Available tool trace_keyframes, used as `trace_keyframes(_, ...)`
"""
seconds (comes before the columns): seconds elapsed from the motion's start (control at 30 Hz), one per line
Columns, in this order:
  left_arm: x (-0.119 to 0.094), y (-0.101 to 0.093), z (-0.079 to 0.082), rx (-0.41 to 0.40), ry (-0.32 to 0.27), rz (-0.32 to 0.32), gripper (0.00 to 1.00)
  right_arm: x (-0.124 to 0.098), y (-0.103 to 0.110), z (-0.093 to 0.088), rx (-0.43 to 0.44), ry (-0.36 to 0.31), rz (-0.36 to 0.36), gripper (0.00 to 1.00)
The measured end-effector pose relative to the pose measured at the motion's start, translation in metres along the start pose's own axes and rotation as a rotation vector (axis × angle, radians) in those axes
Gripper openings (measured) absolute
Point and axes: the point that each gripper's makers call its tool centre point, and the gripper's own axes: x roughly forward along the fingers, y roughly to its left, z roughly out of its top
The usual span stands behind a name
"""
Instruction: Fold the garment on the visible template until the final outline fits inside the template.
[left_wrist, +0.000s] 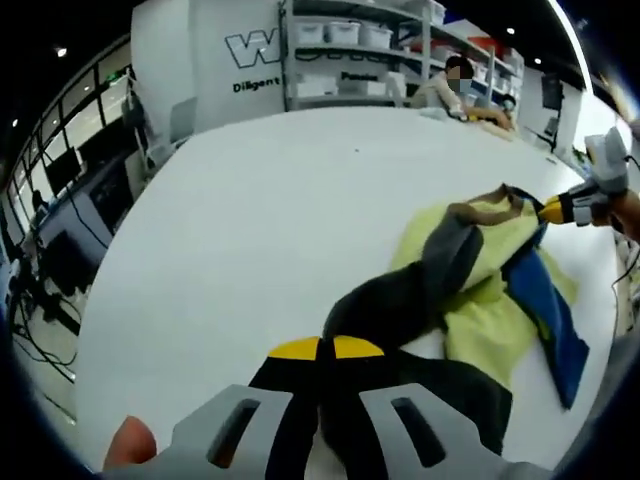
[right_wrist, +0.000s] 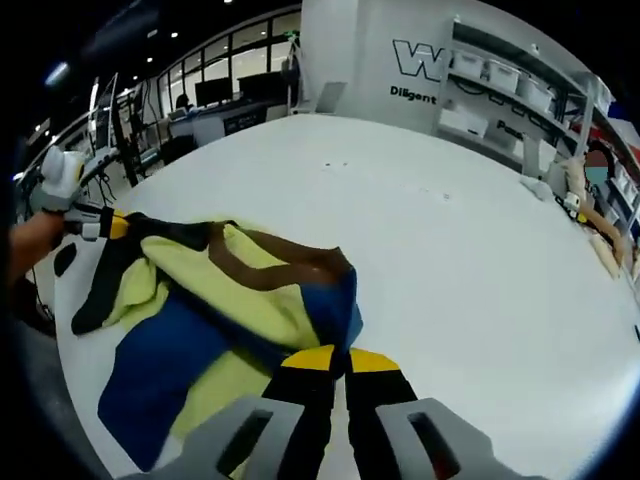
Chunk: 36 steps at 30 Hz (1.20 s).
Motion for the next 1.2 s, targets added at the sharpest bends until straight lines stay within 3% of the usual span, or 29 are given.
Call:
trace_keyframes(0.1, 0.000, -0.001, 0.002, -0.005, -0.011, -0.012, 0.02, -0.002, 0.000, 0.001, 0.012, -0.006, -0.002, 0.04)
trace_keyframes(0.23, -0.008, 0.001, 0.013, -0.027, -0.048, -0.009, 0.14, -0.008, -0.004, 0.008, 0.016, -0.026, -0.009, 0.07)
trace_keyframes(0.43, -0.020, -0.005, 0.040, -0.051, -0.117, -0.032, 0.15, -0.016, -0.009, 0.026, 0.018, -0.076, -0.022, 0.06)
trace_keyframes(0.53, -0.020, -0.019, 0.059, -0.057, -0.150, -0.082, 0.13, -0.017, -0.007, 0.038, 0.008, -0.101, -0.023, 0.06)
trace_keyframes(0.83, 0.012, -0.067, 0.083, 0.060, -0.110, -0.175, 0.12, -0.007, 0.001, 0.061, -0.019, -0.129, 0.002, 0.06)
trace_keyframes(1.2, 0.040, -0.083, 0.072, 0.081, -0.035, -0.211, 0.11, 0.004, -0.002, 0.069, -0.030, -0.127, 0.011, 0.06)
